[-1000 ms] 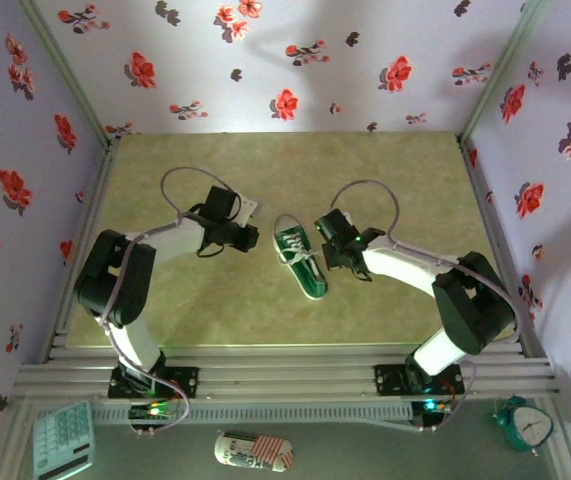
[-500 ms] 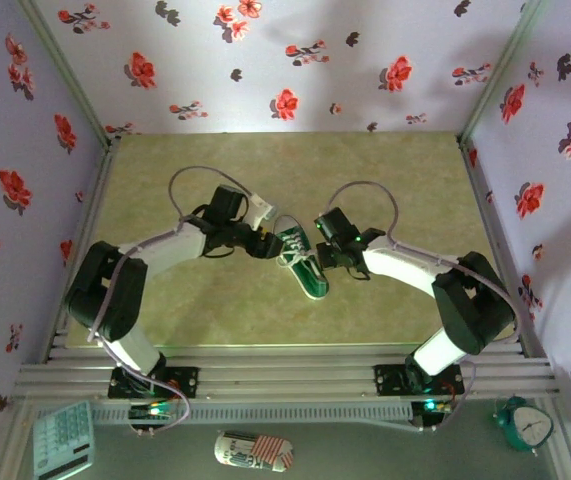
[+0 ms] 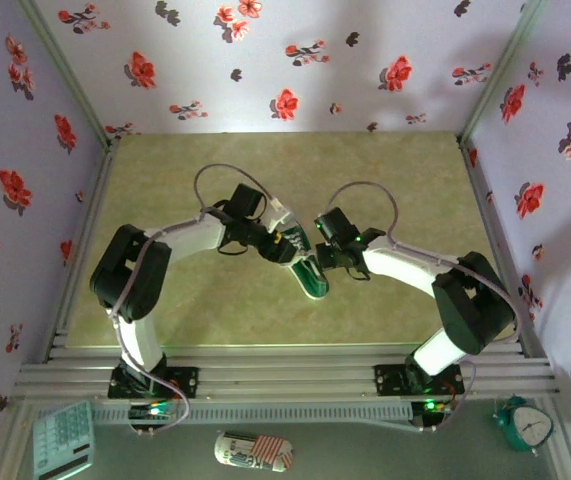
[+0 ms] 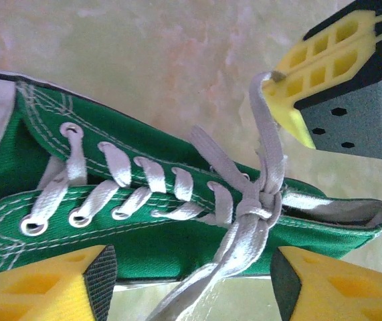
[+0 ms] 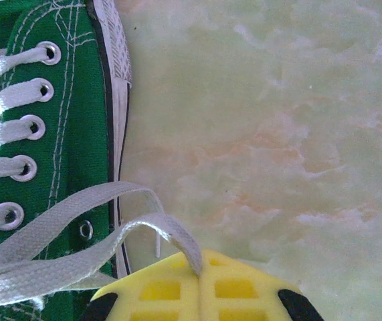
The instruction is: Tie the shoes
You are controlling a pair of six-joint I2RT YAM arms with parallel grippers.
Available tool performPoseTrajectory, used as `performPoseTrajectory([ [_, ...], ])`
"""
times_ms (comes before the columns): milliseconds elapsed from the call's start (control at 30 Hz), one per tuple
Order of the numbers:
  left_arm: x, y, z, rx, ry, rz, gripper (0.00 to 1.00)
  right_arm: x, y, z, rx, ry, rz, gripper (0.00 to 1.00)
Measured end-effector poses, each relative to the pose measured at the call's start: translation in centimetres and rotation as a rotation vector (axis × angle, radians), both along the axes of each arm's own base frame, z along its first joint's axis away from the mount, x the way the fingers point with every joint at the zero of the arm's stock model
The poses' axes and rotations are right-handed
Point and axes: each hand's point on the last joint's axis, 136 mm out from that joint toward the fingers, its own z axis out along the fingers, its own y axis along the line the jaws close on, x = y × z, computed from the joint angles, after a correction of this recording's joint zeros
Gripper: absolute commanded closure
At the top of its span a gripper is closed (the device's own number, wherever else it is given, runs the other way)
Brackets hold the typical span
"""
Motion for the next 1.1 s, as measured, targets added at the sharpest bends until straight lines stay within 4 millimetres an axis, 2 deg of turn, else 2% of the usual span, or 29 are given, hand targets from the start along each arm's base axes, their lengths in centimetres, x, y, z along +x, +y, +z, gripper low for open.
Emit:
performPoseTrajectory([
  [167,-0.4,-0.2,-0.7,0.011,0.015,-0.023,0.68,0.0,0.0,0.0,0.000,0.000,0.000,1.00],
  [333,-0.8,0.0,-1.0,0.020,0.025,-0.037,0.99,0.0,0.0,0.0,0.000,0.000,0.000,1.00],
  [500,-0.7,0.2,-1.0,0.025,0.030,-0.026,1.00,0.1,-0.2,0.0,-0.009,-0.005,-0.006,1.00],
  [733,-0.2,2.1,-0.6,0.030,0.017,0.047,1.00,0.6,-1.8,0.0,-0.100,-0.021,-0.057,1.00],
  [1100,0.0,3.0,-1.6,0.047,0.020,0.109,1.00,0.7,-2.6,-1.0,-0.163,0.000,-0.094,1.00],
])
